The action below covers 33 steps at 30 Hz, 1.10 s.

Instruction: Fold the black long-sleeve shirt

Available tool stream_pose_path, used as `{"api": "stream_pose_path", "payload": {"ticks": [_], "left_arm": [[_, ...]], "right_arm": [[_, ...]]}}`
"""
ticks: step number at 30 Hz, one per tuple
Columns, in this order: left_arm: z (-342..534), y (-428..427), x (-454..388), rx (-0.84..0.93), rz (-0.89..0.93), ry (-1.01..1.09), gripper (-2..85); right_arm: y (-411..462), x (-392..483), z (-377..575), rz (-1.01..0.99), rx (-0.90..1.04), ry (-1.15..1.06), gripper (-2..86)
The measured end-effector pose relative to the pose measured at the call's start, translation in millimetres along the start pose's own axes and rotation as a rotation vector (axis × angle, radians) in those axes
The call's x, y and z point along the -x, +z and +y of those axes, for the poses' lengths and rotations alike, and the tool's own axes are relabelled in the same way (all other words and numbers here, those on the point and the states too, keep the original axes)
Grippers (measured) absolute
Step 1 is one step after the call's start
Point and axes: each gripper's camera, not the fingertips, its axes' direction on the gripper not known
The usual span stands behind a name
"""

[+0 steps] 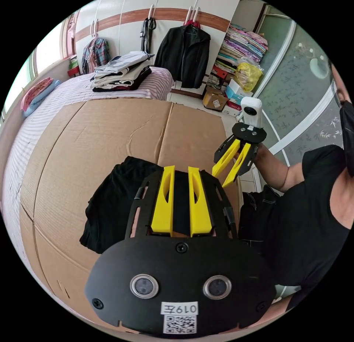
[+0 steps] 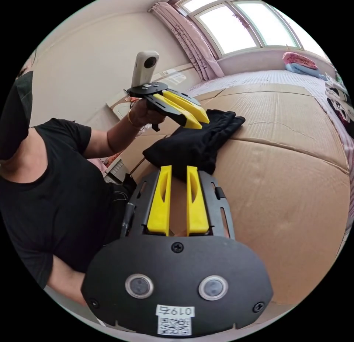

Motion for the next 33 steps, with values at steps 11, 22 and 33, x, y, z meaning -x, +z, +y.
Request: {"api": "stream_pose_path", "payload": {"ticks": [11,22,33], "left_arm": [[6.6,30.8,-35.5,0.107,-0.054,0.029,4.8],[21.7,33.0,-65.0,0.092,-0.113,0.023,4.5],[45.7,24.8,-86.5,0.058,-0.123,-0.011,4.0]], "right_arm": [[-18.6,-14.2,-18.2,-0.015,0.082,0.049,-0.8],[-20.1,-41.7,-22.1,-0.083,0.053,0.183,3.5],[-40.9,-53.1,-23.3,-0.057,-0.119,0.312,8.2]]}}
